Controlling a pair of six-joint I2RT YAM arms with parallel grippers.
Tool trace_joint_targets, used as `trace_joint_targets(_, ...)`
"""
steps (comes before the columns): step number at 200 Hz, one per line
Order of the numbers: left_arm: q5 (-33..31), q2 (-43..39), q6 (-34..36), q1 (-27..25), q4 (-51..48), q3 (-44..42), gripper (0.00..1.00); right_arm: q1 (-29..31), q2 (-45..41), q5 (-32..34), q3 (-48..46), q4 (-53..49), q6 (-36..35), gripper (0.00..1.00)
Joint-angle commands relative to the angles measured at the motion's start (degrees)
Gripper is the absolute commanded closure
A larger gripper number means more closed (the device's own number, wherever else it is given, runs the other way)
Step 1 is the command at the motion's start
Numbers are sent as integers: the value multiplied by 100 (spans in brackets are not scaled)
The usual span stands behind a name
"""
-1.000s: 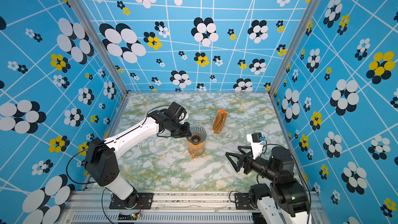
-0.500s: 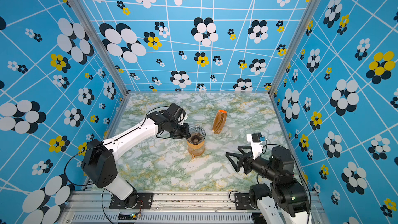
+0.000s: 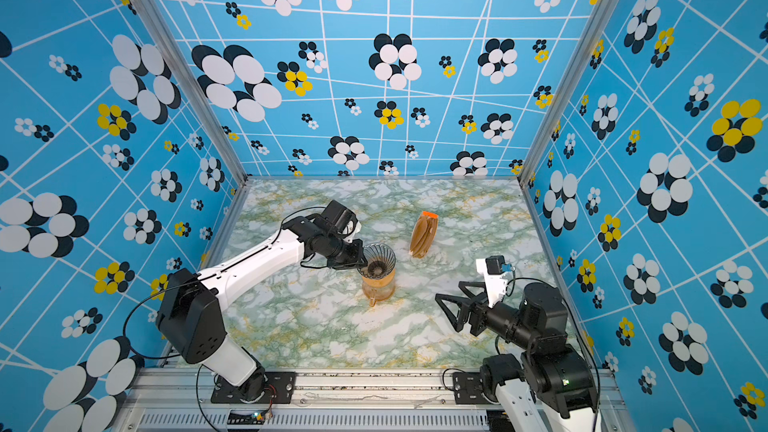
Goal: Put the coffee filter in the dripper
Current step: 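Settle the dripper down onto the wooden ring with the left gripper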
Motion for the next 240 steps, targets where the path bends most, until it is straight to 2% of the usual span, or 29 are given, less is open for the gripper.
trace_joint_targets(1,-43,-134,-16,-44,2,66,77,39,-78,52,-76,95,18,6)
trace_joint_targets(66,-5,-173,6,-40,-83,247,73,37,-72,74,-70,83,20,6)
trace_joint_targets(117,-20,-184,15,-61,-145,284,82,39,-94,83,-70,87,16,6)
trace_joint_targets(189,-90,-190,42,-79,-216,300,83,46,-108,93,-69,87,17,6)
trace_joint_targets(240,-153,-222,51,-73,-255,309,74,39,-119,124,-77,79,16,6)
